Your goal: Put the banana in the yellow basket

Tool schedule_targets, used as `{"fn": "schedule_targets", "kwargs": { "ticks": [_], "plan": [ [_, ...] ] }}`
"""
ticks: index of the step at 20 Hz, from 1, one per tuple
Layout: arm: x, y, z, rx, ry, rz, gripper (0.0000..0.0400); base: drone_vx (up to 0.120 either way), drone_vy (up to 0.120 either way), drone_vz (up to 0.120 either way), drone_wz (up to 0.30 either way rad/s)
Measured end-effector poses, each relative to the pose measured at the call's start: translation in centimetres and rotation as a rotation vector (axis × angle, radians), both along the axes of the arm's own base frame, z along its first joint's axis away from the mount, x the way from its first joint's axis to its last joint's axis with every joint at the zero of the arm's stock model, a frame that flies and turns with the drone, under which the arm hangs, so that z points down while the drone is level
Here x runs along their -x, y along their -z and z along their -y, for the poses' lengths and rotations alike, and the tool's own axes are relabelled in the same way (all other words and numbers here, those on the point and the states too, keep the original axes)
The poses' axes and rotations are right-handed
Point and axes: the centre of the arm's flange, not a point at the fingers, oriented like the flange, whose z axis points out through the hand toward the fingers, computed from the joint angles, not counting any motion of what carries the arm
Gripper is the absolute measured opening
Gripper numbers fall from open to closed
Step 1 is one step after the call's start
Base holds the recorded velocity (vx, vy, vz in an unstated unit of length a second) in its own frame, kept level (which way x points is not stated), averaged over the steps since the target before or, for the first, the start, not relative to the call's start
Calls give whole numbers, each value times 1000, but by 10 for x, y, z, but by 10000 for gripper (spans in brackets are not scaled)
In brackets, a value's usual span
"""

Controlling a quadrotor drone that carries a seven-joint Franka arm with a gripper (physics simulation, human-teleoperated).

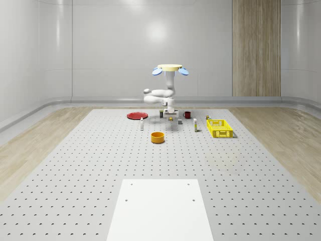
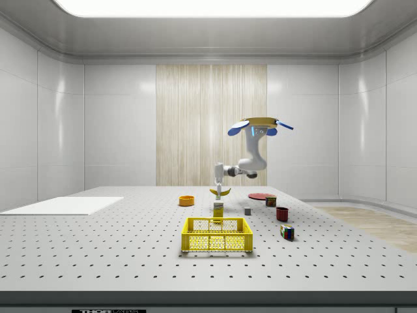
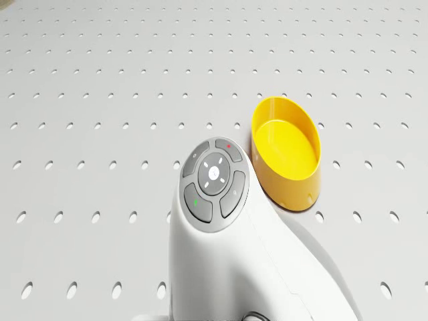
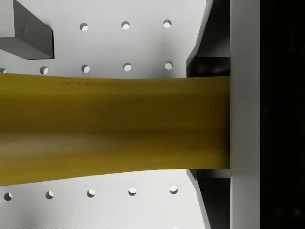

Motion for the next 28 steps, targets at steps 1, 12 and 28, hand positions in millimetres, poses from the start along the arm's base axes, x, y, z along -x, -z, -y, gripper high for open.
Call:
{"fn": "schedule_targets", "kwargs": {
  "ticks": [1, 12, 28],
  "plan": [
    [0, 0, 0, 0, 0, 0, 189, 0, 120, 120, 0],
    [0, 1, 0, 0, 1, 0, 189, 0, 120, 116, 0],
    [0, 1, 0, 0, 2, 0, 189, 0, 120, 0, 0]
  ]
}}
